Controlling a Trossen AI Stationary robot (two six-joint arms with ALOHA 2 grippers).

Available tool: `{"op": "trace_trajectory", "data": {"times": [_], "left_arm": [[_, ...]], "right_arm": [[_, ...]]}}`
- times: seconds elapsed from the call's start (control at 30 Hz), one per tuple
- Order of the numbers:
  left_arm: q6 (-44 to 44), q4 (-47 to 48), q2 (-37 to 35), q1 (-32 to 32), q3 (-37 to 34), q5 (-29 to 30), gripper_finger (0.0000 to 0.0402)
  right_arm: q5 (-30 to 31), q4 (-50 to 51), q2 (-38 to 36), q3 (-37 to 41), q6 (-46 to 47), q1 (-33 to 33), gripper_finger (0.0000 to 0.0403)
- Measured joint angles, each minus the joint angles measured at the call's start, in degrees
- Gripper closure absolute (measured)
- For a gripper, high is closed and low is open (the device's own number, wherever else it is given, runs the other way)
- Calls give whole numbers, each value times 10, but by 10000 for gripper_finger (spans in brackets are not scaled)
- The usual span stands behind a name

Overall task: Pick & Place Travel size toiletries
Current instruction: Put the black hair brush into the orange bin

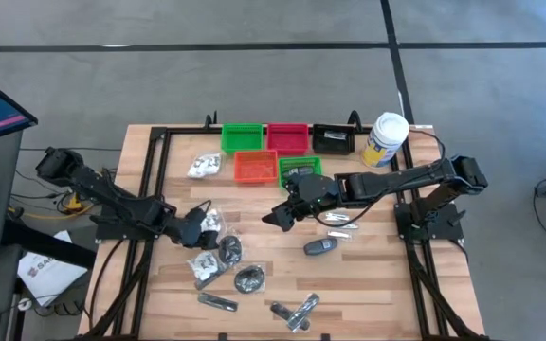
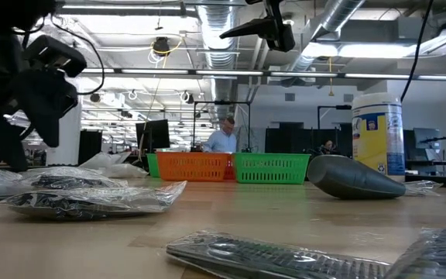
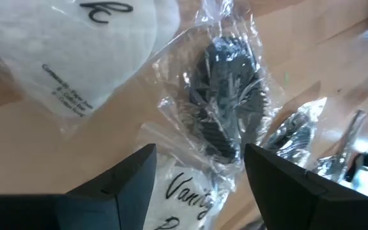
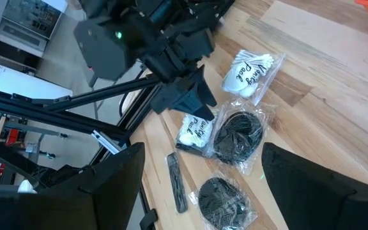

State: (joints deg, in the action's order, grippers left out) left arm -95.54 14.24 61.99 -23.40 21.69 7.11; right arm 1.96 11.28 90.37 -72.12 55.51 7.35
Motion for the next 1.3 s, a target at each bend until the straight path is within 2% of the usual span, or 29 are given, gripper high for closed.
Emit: {"op": "trace_trajectory", "data": {"times": [0.13,0.33,0.67,0.87,1.3], "left_arm": [[-8,-6,18,0,0,24,170],[7,-24,51,13,0,25,170],[37,-129,126,36,2,19,170],[76,-143,127,61,2,10,170],[176,-158,129,107,-1,35,170]], "right_arm": [[0,0,0,0,0,1,97],[0,0,0,0,0,1,97],[0,0,0,0,-4,1,97],[0,0,0,0,-4,1,97],[0,0,0,0,-4,1,97]]}}
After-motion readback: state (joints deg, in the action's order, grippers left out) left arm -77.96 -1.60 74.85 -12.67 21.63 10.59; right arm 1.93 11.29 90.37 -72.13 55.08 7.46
